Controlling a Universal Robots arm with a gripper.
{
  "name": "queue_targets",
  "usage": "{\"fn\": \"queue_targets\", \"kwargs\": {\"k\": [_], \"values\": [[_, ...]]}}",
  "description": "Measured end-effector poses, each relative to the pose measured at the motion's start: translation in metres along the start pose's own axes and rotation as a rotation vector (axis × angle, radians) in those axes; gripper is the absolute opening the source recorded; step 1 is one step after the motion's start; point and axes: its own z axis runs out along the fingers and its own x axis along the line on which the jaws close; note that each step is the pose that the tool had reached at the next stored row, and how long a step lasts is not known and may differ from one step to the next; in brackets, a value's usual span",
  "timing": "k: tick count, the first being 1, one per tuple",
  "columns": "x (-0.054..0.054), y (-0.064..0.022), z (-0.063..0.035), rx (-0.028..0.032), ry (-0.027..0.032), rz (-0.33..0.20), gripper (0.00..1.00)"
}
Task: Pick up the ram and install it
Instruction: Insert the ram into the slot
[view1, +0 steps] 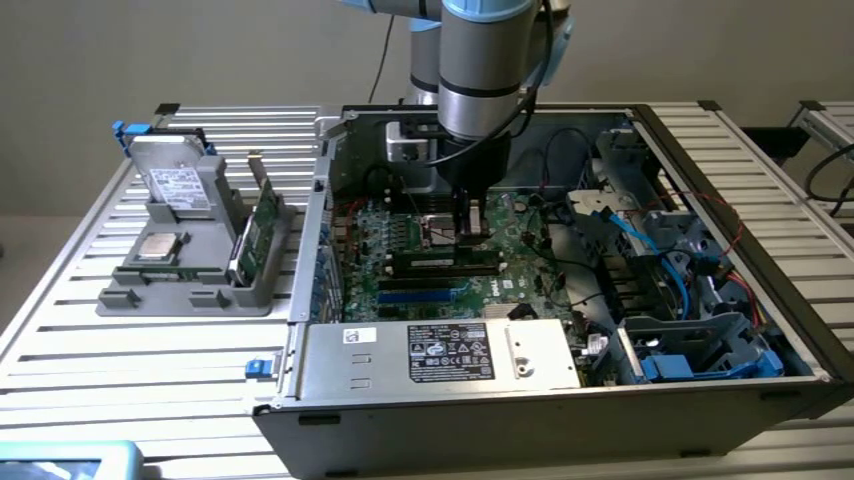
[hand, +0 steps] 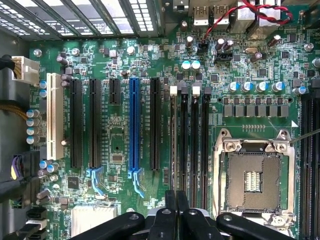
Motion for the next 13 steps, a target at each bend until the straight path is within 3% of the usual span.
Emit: {"fn": "queue_targets", "kwargs": {"k": [13], "values": [[0.0,0.0017,0.0014,0.0038,0.0001,0.0,0.12]]}}
